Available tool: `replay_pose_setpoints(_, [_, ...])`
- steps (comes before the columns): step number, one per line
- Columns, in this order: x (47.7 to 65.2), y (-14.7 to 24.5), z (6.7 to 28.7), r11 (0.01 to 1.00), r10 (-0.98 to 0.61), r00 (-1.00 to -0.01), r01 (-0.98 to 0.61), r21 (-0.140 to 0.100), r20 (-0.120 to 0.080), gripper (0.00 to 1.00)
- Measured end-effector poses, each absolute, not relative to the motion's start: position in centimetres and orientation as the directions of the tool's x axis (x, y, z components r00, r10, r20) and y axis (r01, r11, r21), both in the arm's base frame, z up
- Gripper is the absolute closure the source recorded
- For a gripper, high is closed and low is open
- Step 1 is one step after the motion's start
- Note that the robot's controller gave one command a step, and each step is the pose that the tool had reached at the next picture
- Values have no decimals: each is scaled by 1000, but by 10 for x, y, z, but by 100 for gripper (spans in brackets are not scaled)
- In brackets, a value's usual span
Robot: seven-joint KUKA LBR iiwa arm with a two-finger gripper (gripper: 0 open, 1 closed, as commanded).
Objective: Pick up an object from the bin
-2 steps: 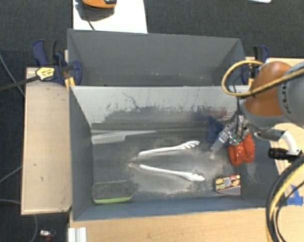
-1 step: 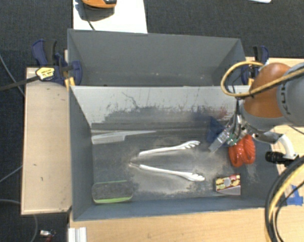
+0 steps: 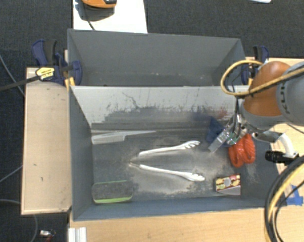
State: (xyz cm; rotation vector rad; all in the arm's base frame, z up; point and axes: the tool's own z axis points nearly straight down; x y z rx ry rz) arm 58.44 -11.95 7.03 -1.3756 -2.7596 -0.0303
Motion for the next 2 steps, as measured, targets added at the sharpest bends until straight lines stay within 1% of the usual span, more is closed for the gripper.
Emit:
replay_pose_setpoints(1, [582, -115, 70, 428, 902, -425, 904, -16, 77, 100])
replay_pose_setpoints(2, [585, -117, 71, 492, 868, -489, 870, -16, 84, 100])
